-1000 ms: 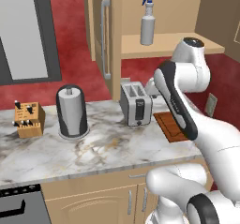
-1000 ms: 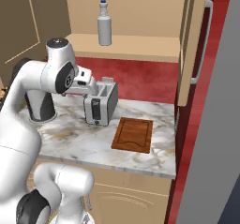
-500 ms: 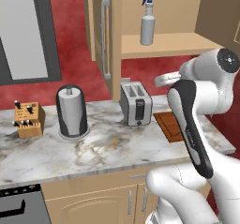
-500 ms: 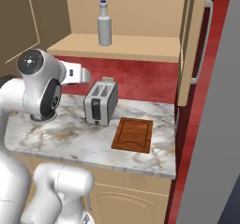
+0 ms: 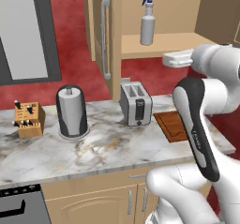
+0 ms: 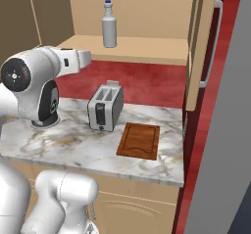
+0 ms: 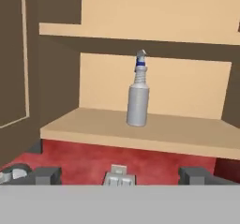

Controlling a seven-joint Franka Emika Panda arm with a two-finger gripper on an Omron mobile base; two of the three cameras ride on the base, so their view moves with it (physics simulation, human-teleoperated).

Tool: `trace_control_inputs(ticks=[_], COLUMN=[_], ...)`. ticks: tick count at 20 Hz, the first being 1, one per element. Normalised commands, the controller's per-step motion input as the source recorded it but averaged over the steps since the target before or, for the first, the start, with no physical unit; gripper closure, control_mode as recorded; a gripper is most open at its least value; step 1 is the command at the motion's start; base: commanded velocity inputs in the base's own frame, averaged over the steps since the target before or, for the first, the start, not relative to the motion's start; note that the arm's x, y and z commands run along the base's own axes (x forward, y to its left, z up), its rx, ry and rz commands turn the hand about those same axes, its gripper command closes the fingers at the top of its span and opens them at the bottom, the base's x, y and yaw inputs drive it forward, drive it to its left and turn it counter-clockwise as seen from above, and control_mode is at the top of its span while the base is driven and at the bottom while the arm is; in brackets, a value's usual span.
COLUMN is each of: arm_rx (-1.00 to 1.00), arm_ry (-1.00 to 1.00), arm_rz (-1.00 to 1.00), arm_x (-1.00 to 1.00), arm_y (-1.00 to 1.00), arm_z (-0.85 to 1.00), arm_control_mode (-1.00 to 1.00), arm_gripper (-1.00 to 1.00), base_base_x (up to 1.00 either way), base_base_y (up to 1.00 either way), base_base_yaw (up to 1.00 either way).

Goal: Grab the spray bottle from the cabinet, then place it next to the cutting board for sanitizing. Then grab the dish brush from the countertop next to the sink and place it next to the cutting board.

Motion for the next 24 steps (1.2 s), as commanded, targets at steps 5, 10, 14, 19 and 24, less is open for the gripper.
trace_control_inputs(ticks=[5, 10, 14, 19, 24], arm_rx=[0.09, 0.13, 0.10, 0.01, 0.00], arm_ry=[-0.29, -0.06, 0.02, 0.08, 0.14], arm_rz=[0.00, 0.01, 0.00, 0.00, 0.00], arm_x=[0.00, 0.00, 0.09, 0.25, 0.46], arm_y=[-0.06, -0.03, -0.03, -0.01, 0.00], arm_z=[0.69, 0.49, 0.31, 0.12, 0.00], arm_control_mode=[-1.00, -1.00, -1.00, -1.00, -1.00], arm_gripper=[-1.00, -1.00, -1.00, -1.00, -1.00], base_base_x=[0.00, 0.00, 0.00, 0.00, 0.00], base_base_y=[0.00, 0.00, 0.00, 0.00, 0.00], base_base_yaw=[0.00, 0.00, 0.00, 0.00, 0.00])
